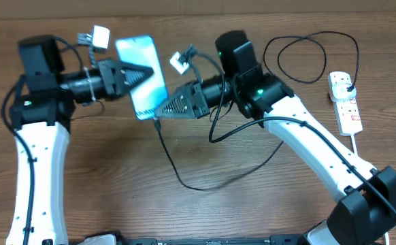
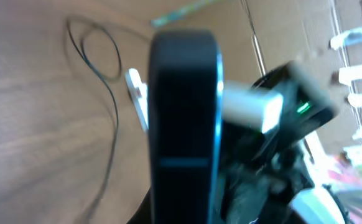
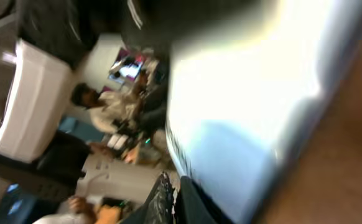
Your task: Plug charger to phone and switch on socket
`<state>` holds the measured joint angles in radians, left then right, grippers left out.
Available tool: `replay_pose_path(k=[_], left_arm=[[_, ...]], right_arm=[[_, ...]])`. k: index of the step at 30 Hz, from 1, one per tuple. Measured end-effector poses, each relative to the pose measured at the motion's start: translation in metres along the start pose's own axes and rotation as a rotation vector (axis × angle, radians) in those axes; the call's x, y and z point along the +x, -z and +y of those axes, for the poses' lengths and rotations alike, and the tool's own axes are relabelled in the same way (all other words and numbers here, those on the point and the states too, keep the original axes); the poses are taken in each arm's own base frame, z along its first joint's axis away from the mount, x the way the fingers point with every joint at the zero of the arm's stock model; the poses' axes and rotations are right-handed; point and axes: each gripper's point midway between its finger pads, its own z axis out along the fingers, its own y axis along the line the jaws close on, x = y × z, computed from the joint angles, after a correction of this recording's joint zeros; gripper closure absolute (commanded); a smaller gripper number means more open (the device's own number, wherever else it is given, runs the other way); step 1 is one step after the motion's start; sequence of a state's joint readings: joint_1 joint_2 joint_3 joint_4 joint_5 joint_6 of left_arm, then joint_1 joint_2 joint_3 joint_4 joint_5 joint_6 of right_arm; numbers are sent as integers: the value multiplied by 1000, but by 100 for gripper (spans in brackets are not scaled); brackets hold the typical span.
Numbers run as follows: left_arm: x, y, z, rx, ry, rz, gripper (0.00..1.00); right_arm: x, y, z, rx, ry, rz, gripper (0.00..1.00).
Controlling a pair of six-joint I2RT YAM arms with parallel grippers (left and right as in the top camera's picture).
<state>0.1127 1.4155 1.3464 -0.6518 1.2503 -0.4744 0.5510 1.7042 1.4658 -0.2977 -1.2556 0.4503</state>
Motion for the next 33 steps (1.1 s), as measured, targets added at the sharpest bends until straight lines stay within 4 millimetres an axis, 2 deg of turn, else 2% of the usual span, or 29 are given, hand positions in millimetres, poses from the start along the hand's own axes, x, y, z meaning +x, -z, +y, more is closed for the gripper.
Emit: replay_pose_path(k=[2,4,6,10,17,21,26,33], left_arm=[[7,-6,1,6,0,24,96],[8,-7,4,0,0,26,95],[7,-6,5,-3,-4,21,96],[5,-5,8,-18,-14,12,96],[2,-5,11,-39,-31,-1,96],[4,-5,7,-14,-25,9,96],[5,-5,5,-4,-21,14,96],[5,-5,4,-1,-20,16,96]], right_arm=[[-6,7,1,2,14,-17,48],[-10,14,5,-2,30,-26,39],[-10,16,6,-5,24,-25,37],[5,17,5,-11,-45,15,33],[39,18,-5,24,-114,85,33],[48,18,-15,74,-99,102,34],[53,13,-20,107,-46,123,42],[63,-9,-14,106,23,171,55]])
